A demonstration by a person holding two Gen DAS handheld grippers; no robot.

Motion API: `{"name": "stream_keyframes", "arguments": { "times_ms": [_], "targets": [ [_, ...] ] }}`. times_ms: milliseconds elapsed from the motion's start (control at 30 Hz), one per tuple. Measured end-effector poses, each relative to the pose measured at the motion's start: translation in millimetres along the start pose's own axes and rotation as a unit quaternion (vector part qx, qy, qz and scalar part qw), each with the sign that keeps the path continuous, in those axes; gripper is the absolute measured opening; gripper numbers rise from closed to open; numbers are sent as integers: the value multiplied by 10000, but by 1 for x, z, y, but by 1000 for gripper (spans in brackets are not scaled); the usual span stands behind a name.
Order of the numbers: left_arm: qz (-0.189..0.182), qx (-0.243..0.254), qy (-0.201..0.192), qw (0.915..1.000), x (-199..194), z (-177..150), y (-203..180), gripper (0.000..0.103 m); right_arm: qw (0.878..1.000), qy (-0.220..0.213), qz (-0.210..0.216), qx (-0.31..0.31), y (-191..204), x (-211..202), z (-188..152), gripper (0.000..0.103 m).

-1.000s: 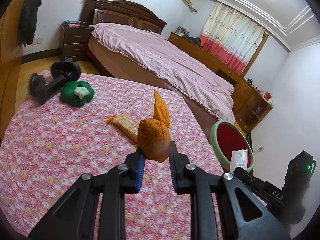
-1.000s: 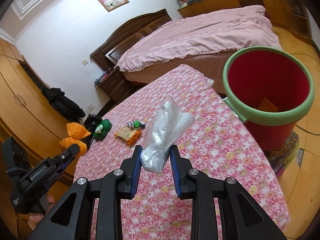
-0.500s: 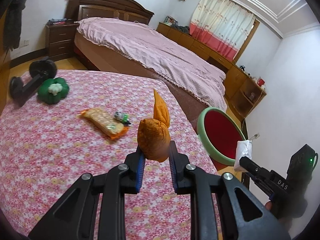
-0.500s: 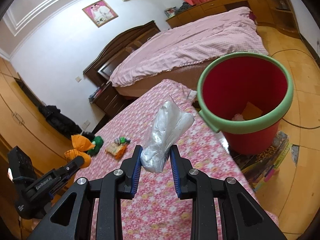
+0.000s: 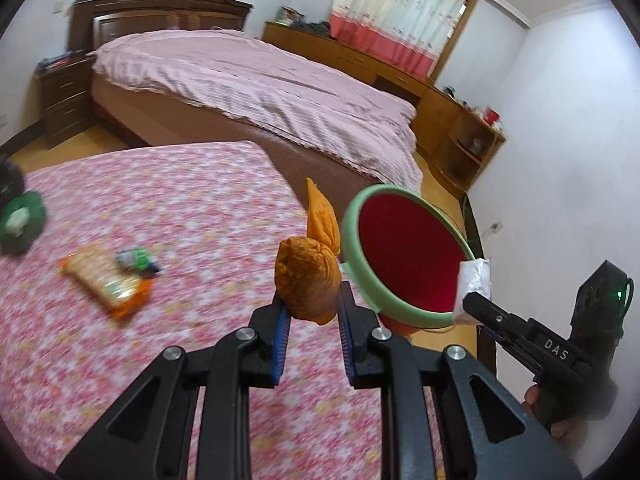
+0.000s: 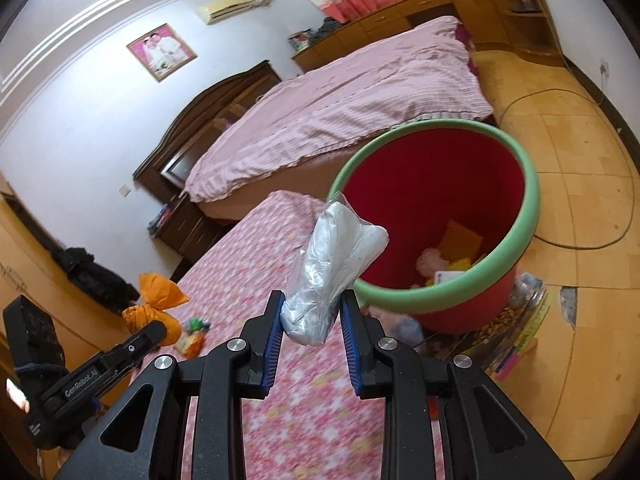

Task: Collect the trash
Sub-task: 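Carry the plush carrot and plastic bag over the red bucket and open both tools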

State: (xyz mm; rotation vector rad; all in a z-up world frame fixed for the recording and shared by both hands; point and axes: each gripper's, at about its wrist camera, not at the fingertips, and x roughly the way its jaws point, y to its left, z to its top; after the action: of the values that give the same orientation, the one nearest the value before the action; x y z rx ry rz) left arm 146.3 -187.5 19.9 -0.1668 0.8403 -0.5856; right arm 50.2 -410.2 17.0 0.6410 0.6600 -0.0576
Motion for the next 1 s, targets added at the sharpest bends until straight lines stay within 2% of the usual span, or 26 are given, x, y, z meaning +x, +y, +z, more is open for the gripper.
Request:
{"name": "stream_keyframes", "arguments": {
  "times_ms": [233,333,633,900,1000],
  "targets": [
    [-218,335,356,9986,47,10,-33,22,9995,-6,-228,199,-28,10,15,28],
    [-181,509,459,9975,67,15,-45,22,9990,73,-317,291,-39,17,22,28],
    [-387,631,849,9936,122,16,-70,22,9974,-11,-618,367,-66,25,37,28],
    [-352,897,981,9905,155,11,-90,22,9949,-49,-897,453,-92,27,43,30],
    [-352,841,1085,9899,163,8,-90,30,9949,-22,-837,556,-99,29,45,31]
  ]
}}
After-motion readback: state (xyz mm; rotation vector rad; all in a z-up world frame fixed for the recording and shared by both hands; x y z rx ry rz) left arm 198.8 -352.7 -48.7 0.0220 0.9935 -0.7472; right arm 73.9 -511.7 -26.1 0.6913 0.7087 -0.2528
